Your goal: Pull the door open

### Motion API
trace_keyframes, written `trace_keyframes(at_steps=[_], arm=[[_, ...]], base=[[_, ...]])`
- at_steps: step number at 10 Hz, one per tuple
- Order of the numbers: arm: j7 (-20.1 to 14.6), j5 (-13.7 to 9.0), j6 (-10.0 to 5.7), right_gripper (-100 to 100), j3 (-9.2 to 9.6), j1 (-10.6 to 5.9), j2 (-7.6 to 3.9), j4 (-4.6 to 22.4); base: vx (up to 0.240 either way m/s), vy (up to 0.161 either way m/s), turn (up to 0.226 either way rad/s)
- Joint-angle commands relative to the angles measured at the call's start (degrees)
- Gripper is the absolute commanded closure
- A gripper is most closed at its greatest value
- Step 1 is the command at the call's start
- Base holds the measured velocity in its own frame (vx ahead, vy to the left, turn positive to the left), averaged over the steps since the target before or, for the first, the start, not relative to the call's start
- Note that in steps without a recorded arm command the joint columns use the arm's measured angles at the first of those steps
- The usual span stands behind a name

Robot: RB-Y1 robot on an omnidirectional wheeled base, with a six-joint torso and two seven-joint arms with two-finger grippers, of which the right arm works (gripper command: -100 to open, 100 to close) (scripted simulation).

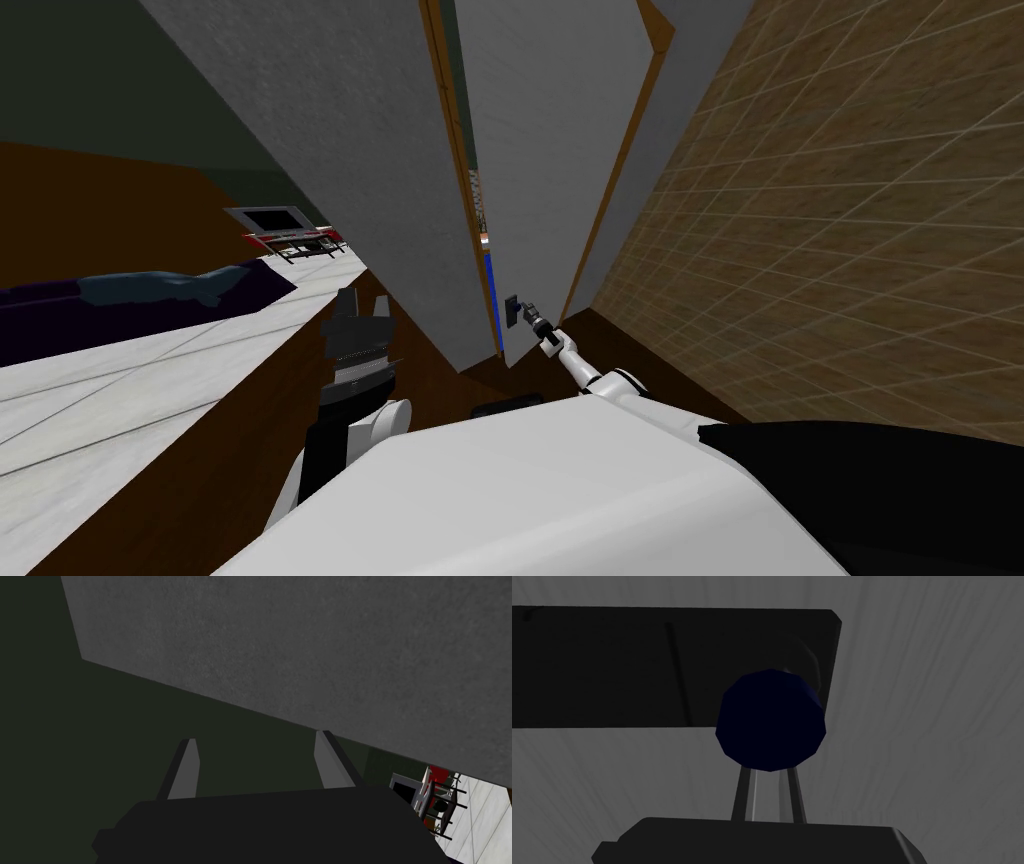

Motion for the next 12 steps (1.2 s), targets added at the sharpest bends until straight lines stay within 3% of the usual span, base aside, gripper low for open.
trace_keyframes(at_steps=[1, 6, 7, 12], arm=[[-2.7, -1.7, -0.59, 100, 1.43, -0.65, 0.74, 1.0], [-10.8, -8.4, -0.24, 100, 2.98, -1.34, -0.54, 2.1], [-11.9, -8.7, 0.73, -100, 2.29, -0.80, -1.37, 1.7], [-18.7, -11.2, 1.54, -100, 3.58, -0.81, -1.11, 1.3]], base=[[-0.074, -0.097, 0.127], [-0.073, -0.082, 0.164], [-0.037, -0.070, 0.029], [-0.044, -0.037, 0.030]])
